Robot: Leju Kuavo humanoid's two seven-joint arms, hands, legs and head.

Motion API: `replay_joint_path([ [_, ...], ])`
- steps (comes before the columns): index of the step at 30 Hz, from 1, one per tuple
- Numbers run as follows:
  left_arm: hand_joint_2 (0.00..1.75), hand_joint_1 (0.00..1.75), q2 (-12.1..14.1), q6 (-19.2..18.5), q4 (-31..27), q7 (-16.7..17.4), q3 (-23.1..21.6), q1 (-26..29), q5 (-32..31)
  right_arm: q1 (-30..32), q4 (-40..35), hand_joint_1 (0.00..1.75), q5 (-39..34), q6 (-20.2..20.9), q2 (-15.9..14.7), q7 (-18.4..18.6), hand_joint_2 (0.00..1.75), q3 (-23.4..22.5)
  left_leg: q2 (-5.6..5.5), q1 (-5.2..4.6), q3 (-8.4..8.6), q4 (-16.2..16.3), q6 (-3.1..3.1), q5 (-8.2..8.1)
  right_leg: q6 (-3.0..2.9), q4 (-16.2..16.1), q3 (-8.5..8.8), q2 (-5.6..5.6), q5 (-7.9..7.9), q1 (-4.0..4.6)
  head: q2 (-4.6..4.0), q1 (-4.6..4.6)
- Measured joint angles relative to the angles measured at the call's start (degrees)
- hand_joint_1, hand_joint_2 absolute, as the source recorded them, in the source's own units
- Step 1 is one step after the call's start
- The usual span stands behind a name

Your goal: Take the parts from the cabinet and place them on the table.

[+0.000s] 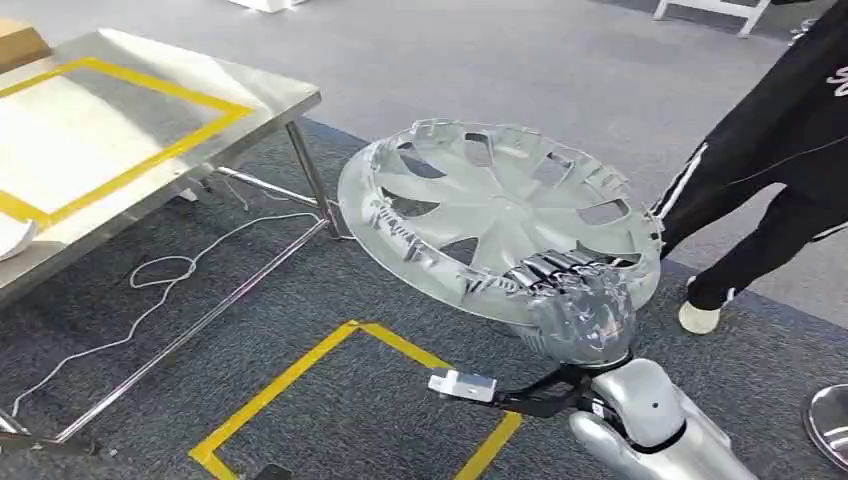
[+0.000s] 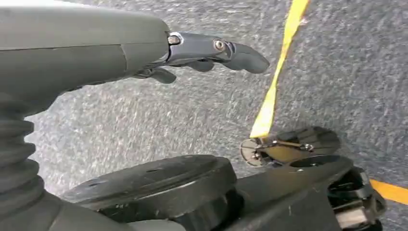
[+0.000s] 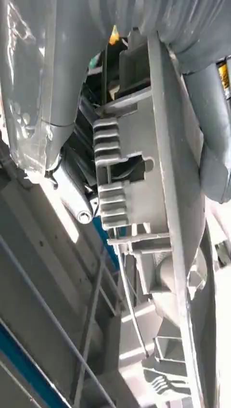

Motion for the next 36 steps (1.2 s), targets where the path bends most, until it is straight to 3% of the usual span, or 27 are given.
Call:
replay_joint_path([
  [2, 1.75, 0.0, 0.0, 0.0, 0.0, 0.0, 0.0, 0.4, 0.2, 0.0, 0.0, 1.75, -0.2, 0.0, 0.0, 0.1, 1.75, 0.0, -1.1, 0.35, -0.18, -0.3, -0.58, 0.32, -0.71, 0.2, -0.02, -1.11, -0.08, 0.43, 0.0, 0.0],
  [3, 1.75, 0.0, 0.2, 0.0, 0.0, 0.0, 0.0, 0.4, 0.2, 0.0, 0.0, 1.75, -0.2, 0.1, 0.1, 0.2, 1.75, 0.0, -1.16, 0.35, -0.34, -0.2, -0.76, 0.15, -1.24, -0.2, 0.14, -2.02, 0.09, 0.04, 0.02, 0.05],
  [4, 1.75, 0.0, 0.2, 0.0, 0.0, 0.0, 0.0, 0.4, 0.2, 0.0, 0.0, 1.75, -0.2, 0.1, 0.1, 0.2, 1.75, 0.0, 2.24, -0.16, -0.55, 0.5, -1.03, -0.51, -1.61, -0.3, 0.33, -2.6, 0.12, 0.13, 0.0, -0.09],
  [5, 1.75, 0.0, 0.1, 0.1, 0.0, 0.0, 0.0, 0.4, 0.3, 0.1, 0.0, 1.75, -0.2, 0.1, 0.1, 0.2, 1.75, 0.0, 5.09, -0.28, -1.64, 2.9, -1.3, -2.18, -2.0, -0.5, 0.45, -3.2, 0.1, 0.23, 0.0, -0.83],
  [6, 1.75, 0.0, 0.1, 0.1, 0.0, 0.0, 0.0, 0.1, 0.3, 0.1, 0.0, 1.75, -0.2, 0.1, 0.1, 0.2, 1.75, 0.0, 6.37, -0.2, -4.03, 7.8, -1.54, -4.87, -2.16, -0.5, 0.45, -4.1, 0.05, 0.4, 0.0, -0.65],
  [8, 1.75, 0.0, 0.3, 0.1, 0.0, 0.0, 0.0, -0.2, 0.4, 0.1, 0.0, 1.75, -0.3, 0.1, 0.1, 0.2, 1.75, 0.0, 6.94, -0.15, -8.32, 16.8, -1.69, -8.35, -2.35, -0.5, 0.46, -5.83, -0.14, 0.53, 0.0, -0.76],
  [9, 1.75, 0.0, 0.3, 0.1, 0.0, 0.0, 0.0, -0.2, 0.4, 0.2, 0.1, 1.75, -0.4, 0.2, 0.1, 0.2, 1.75, 0.0, 6.94, -0.16, -8.95, 18.0, -1.72, -8.22, -2.42, -0.5, 0.52, -6.61, -0.21, 0.55, 0.0, -0.76],
  [10, 1.75, 0.0, 0.3, 0.1, 0.0, 0.0, 0.0, -0.3, 0.4, 0.2, 0.1, 1.75, -0.5, 0.2, 0.1, 0.1, 1.75, 0.1, 7.0, -0.16, -8.09, 16.5, -1.67, -6.68, -2.4, -0.5, 0.61, -7.42, -0.28, 0.61, 0.0, -0.79],
  [12, 1.75, 0.0, 0.3, 0.1, 0.0, 0.0, -0.1, -0.2, 0.4, 0.2, 0.1, 1.75, -0.7, 0.3, 0.1, 0.1, 1.75, 0.1, 8.14, -0.31, -3.08, 7.3, -1.2, -1.81, -2.21, -0.5, 1.01, -8.75, -0.49, 0.69, 0.0, -0.76],
  [13, 1.75, 0.0, 0.3, 0.1, 0.0, 0.1, -0.2, 0.0, 0.5, 0.2, 0.1, 1.75, -0.7, 0.3, 0.1, 0.1, 1.75, 0.1, 10.47, -0.62, -0.33, 2.6, -0.78, -0.14, -2.06, -0.5, 1.28, -9.33, -0.63, 0.77, 0.0, -0.79],
  [14, 1.75, 0.0, 0.4, 0.1, 0.0, 0.1, -0.2, -0.1, 0.5, 0.2, 0.1, 1.75, -0.7, 0.3, 0.1, 0.1, 1.75, 0.1, 12.68, -1.32, 0.94, 0.0, -0.74, -0.75, -1.68, -0.2, 1.33, -9.89, -0.96, 1.27, 0.0, -0.83],
  [18, 1.75, 0.0, 0.3, 0.1, 0.0, 0.1, -0.3, 0.2, 0.5, 0.1, 0.2, 1.75, -0.9, 0.4, 0.1, 0.0, 1.75, 0.2, 9.77, -1.18, 0.77, -0.7, 0.34, -0.73, -0.62, -0.8, 2.18, -12.54, -1.37, 1.48, 0.0, -0.81],
  [19, 1.75, 0.0, 0.3, 0.1, 0.0, 0.1, -0.4, 0.4, 0.5, 0.1, 0.2, 1.75, -0.9, 0.4, 0.1, 0.0, 1.75, 0.2, 9.18, -0.61, 1.16, -1.0, 0.6, -0.45, -0.18, -0.3, 1.7, -10.69, -1.77, 1.13, 0.0, -0.76],
  [20, 1.75, 0.0, 0.4, 0.1, 0.0, 0.1, -0.4, 0.4, 0.5, 0.1, 0.2, 1.75, -0.9, 0.4, 0.1, 0.0, 1.75, 0.3, 8.52, -0.42, 1.27, -1.0, 0.91, -0.46, -0.01, 2.2, 0.95, -6.97, -3.17, 0.98, 0.0, -0.44],
  [21, 1.75, 0.0, 0.4, 0.1, 0.0, 0.1, -0.4, 0.2, 0.5, 0.1, 0.2, 1.75, -0.9, 0.4, 0.1, 0.0, 1.75, 0.3, 7.83, -0.34, 1.27, -1.0, 1.1, -0.42, 0.04, 5.9, -0.75, -5.63, -4.91, 0.97, 0.0, -0.24],
  [23, 1.75, 0.0, 0.3, 0.1, 0.0, 0.1, -0.4, 0.0, 0.5, 0.1, 0.3, 1.75, -0.9, 0.4, 0.1, 0.0, 1.75, 0.3, 6.25, -0.35, 1.28, -0.9, 1.29, -0.46, 0.27, 15.2, -5.69, -4.94, -8.6, 0.98, 0.0, -0.06],
  [24, 1.75, 0.0, 0.3, 0.1, 0.0, 0.1, -0.4, 0.1, 0.5, 0.1, 0.4, 1.75, -0.9, 0.4, 0.1, 0.0, 1.75, 0.3, 5.31, -0.35, 1.38, -0.9, 1.29, -0.47, 0.31, 17.4, -7.27, -4.94, -8.63, 0.97, 0.0, -0.06],
  [25, 1.75, 0.0, 0.3, 0.1, 0.0, 0.1, -0.4, 0.2, 0.5, 0.2, 0.4, 1.75, -1.0, 0.5, 0.1, 0.0, 1.75, 0.3, 4.61, -0.33, 1.47, -0.9, 1.29, -0.49, 0.3, 16.8, -7.4, -4.94, -7.62, 0.95, 0.0, -0.09],
  [26, 1.75, 0.0, 0.3, 0.1, 0.0, 0.1, -0.5, 0.2, 0.5, 0.2, 0.5, 1.75, -1.0, 0.5, 0.1, 0.0, 1.75, 0.3, 3.59, -0.21, 1.61, -0.9, 1.21, -0.54, 0.28, 13.4, -6.2, -4.89, -4.86, 0.83, 0.0, -0.04],
  [27, 1.75, 0.0, 0.3, 0.1, 0.0, 0.1, -0.5, 0.2, 0.5, 0.2, 0.5, 1.75, -1.0, 0.5, 0.1, 0.0, 1.75, 0.3, 2.62, -0.07, 1.8, -0.8, 1.0, -0.67, 0.3, 8.0, -3.92, -4.46, -1.72, 0.62, 0.0, -0.11],
  [28, 1.75, 0.0, 0.3, 0.1, 0.0, 0.1, -0.5, 0.2, 0.5, 0.1, 0.5, 1.75, -1.1, 0.5, 0.1, 0.0, 1.75, 0.3, 1.74, 0.07, 1.91, -0.6, 0.68, -0.87, 0.62, 2.3, -1.28, -2.82, 1.01, 0.21, 0.0, -0.06],
  [29, 1.75, 0.0, 0.4, 0.1, 0.0, 0.1, -0.5, 0.2, 0.5, 0.0, 0.6, 1.75, -1.1, 0.5, 0.1, -0.1, 1.75, 0.3, 1.11, -0.08, 1.62, -0.5, 0.24, -0.99, 0.95, 0.4, -0.16, 0.97, -0.24, -0.48, 0.0, 0.02],
  [30, 1.75, 0.0, 0.4, 0.1, 0.0, 0.1, -0.5, 0.0, 0.5, 0.0, 0.6, 1.75, -1.1, 0.5, 0.1, -0.1, 1.75, 0.3, 0.47, -0.1, 1.17, 0.1, 0.02, -1.01, 0.7, -0.6, 0.47, 1.16, -0.21, -0.59, 0.0, -0.07],
  [33, 1.75, 0.0, 0.4, 0.2, 0.0, 0.1, -1.1, 0.3, 0.8, 0.0, 0.7, 1.75, -1.2, 0.6, 0.2, -0.2, 1.75, 0.4, -1.43, 0.5, 0.56, -0.7, -1.04, -0.33, -0.48, -0.3, 0.41, -0.76, -0.13, -0.01, 0.0, -0.2],
  [34, 1.75, 0.0, 0.7, 0.2, 0.0, 0.1, -1.2, 0.2, 0.9, 0.0, 0.7, 1.75, -1.3, 0.6, 0.2, -0.2, 1.75, 0.4, -1.2, 0.49, 0.57, -0.5, -1.2, -0.56, -1.0, -0.6, 0.62, -1.92, 0.02, -0.44, 0.0, -0.13],
  [35, 1.75, 0.0, 0.5, 0.2, 0.0, 0.1, -1.4, 0.2, 0.9, 0.0, 0.7, 1.75, -1.3, 0.6, 0.2, -0.2, 1.75, 0.4, 2.56, -0.12, -0.04, 1.0, -1.49, -1.68, -1.41, -0.7, 0.79, -2.56, -0.08, -0.35, 0.0, -0.77],
  [36, 1.75, 0.0, 0.5, 0.3, 0.0, 0.1, -1.4, 0.1, 0.9, 0.0, 0.7, 1.75, -1.3, 0.6, 0.2, -0.1, 1.75, 0.4, 4.98, -0.09, -1.88, 4.6, -1.81, -3.77, -1.69, -0.7, 0.81, -3.33, -0.14, -0.25, 0.0, -1.14],
])
